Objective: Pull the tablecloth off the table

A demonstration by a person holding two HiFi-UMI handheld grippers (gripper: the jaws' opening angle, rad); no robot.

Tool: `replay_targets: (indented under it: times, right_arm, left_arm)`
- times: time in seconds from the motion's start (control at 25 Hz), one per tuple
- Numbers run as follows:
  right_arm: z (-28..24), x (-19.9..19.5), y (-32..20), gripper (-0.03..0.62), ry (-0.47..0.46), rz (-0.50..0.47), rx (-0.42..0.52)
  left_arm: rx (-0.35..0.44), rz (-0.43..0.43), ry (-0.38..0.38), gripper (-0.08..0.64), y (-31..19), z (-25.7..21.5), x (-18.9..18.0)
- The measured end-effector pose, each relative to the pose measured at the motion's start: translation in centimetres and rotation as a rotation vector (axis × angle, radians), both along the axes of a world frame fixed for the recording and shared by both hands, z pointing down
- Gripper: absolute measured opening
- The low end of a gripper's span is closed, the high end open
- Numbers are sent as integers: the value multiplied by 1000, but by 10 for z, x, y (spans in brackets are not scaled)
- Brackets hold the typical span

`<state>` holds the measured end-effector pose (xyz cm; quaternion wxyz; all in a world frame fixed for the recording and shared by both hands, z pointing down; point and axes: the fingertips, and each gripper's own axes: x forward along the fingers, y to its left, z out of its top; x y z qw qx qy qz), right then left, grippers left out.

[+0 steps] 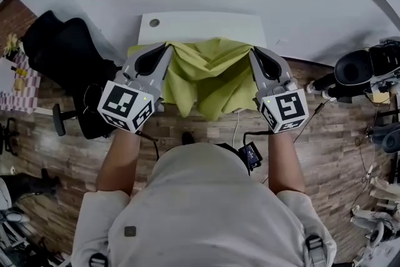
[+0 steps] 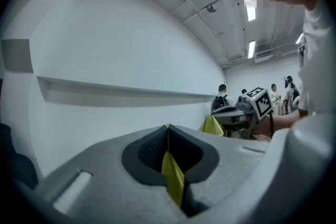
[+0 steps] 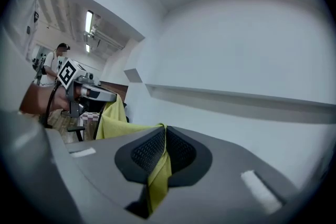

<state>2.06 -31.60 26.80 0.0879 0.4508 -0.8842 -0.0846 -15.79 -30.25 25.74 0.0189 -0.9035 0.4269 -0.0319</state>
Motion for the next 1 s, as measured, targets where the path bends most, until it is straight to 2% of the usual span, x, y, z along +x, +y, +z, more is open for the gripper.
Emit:
replay_targets:
  times: [0.24, 0.52, 0.76, 1.0]
  right_arm:
    - [-11, 12, 42, 15, -26, -51, 5]
    - [-8, 40, 110, 15, -39, -96, 6]
    - [-3, 47, 166, 15, -61, -147, -16]
    - [-1, 44, 198, 15, -90, -148, -27]
  left_arm:
    - [9, -40, 19, 5, 42, -10, 13]
    - [12, -86, 29, 5, 117, -7, 43]
    - [-12, -125, -6, 5, 182, -1, 56]
    - [-19, -127, -21, 5, 215, 1, 54]
